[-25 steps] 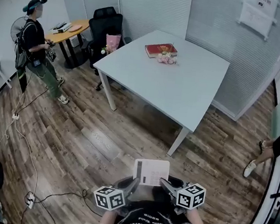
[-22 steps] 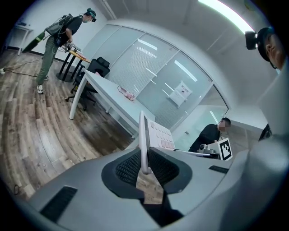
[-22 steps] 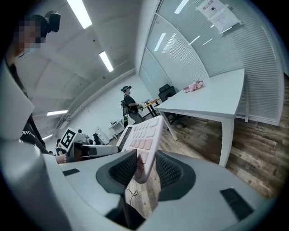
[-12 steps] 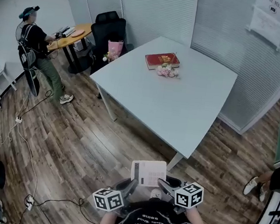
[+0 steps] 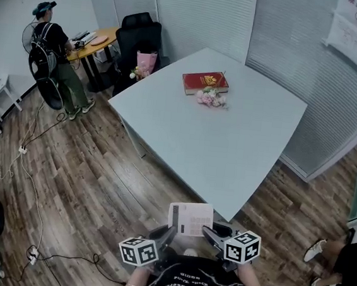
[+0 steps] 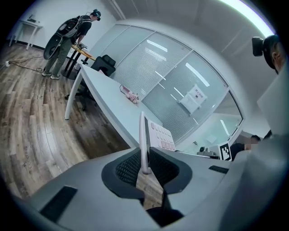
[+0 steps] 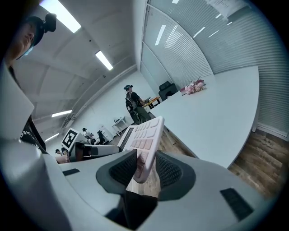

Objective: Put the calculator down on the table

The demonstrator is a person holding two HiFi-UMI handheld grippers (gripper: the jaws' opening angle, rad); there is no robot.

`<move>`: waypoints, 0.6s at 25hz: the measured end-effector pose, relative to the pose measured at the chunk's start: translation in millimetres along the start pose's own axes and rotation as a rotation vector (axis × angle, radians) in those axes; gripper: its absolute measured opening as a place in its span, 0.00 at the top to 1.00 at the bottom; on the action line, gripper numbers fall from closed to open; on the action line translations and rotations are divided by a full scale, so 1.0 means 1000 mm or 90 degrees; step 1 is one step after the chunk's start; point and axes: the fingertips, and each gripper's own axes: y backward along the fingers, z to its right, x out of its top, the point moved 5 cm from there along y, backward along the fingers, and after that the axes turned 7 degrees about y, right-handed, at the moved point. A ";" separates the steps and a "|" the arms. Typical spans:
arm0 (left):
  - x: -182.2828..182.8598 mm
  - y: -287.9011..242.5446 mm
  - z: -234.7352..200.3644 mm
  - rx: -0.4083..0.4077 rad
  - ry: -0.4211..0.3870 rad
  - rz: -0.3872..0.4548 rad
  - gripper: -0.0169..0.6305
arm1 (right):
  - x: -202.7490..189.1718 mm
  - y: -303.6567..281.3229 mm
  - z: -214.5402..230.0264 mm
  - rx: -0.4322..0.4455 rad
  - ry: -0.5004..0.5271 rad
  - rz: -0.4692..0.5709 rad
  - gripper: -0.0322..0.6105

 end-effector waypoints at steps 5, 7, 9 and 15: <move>0.009 -0.014 -0.005 0.003 0.020 -0.001 0.87 | 0.005 -0.006 0.012 -0.004 -0.019 0.006 0.74; 0.015 -0.021 -0.006 -0.001 0.027 -0.001 0.87 | 0.011 -0.008 0.017 -0.009 -0.020 0.008 0.74; 0.022 -0.029 -0.007 -0.010 0.022 -0.006 0.87 | 0.016 -0.011 0.023 -0.018 -0.022 0.012 0.74; 0.055 -0.061 -0.014 -0.039 -0.017 -0.038 0.87 | 0.033 -0.025 0.046 -0.058 -0.044 0.033 0.74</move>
